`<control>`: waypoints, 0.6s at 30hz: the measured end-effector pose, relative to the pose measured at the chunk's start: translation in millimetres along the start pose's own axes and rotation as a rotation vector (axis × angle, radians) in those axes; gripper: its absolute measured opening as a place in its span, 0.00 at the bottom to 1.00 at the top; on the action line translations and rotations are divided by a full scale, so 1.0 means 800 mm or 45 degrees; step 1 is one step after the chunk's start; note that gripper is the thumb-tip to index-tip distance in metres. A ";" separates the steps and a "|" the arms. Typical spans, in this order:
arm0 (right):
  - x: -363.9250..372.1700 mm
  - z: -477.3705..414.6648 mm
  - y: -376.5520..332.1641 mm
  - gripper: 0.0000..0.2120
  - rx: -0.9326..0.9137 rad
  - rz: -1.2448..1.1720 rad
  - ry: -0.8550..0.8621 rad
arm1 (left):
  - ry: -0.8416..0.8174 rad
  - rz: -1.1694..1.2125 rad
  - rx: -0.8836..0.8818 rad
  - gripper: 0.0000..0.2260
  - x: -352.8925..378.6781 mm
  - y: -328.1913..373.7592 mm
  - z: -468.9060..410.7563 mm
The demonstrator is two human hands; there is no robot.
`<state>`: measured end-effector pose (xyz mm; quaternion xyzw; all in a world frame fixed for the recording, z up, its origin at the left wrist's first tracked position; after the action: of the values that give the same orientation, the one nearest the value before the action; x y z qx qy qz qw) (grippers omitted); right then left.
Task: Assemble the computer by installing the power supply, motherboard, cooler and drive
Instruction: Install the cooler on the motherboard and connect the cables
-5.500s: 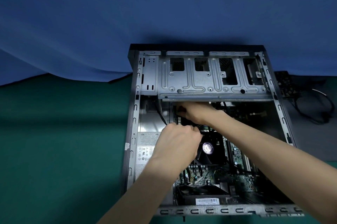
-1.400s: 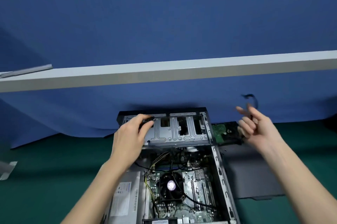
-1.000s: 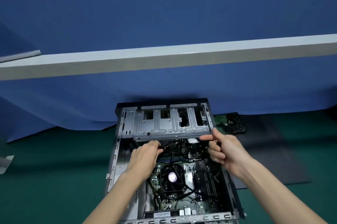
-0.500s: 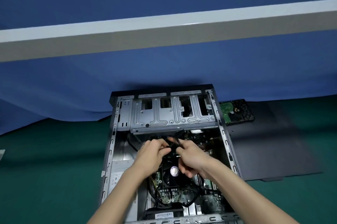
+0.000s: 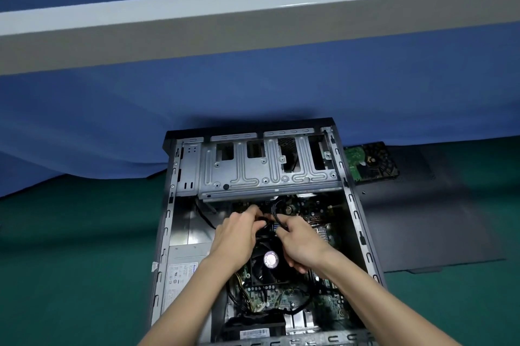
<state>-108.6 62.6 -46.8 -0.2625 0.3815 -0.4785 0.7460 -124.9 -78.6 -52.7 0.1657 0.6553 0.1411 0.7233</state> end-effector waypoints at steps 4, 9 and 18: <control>0.004 -0.006 -0.004 0.22 -0.098 0.181 0.047 | -0.051 0.114 -0.040 0.12 -0.001 -0.002 -0.005; -0.007 -0.015 0.003 0.20 -0.070 0.249 0.064 | 0.047 0.063 -0.135 0.11 0.000 0.000 -0.012; -0.013 -0.017 0.021 0.19 0.047 0.049 -0.004 | -0.193 -0.460 -0.034 0.10 0.018 0.003 -0.050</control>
<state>-113.5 78.1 -63.7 -0.2422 0.3764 -0.4707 0.7604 -163.0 -67.8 -68.0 0.0458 0.6161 0.0048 0.7863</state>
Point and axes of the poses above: each hand's wrist, its own z-axis away from the middle knuckle, its own x-axis out of the palm, y = z × x, the point moved 2 cm from there along -z, towards the middle knuckle, and after that the axes turned 13 degrees about y, right-handed, at the moved point
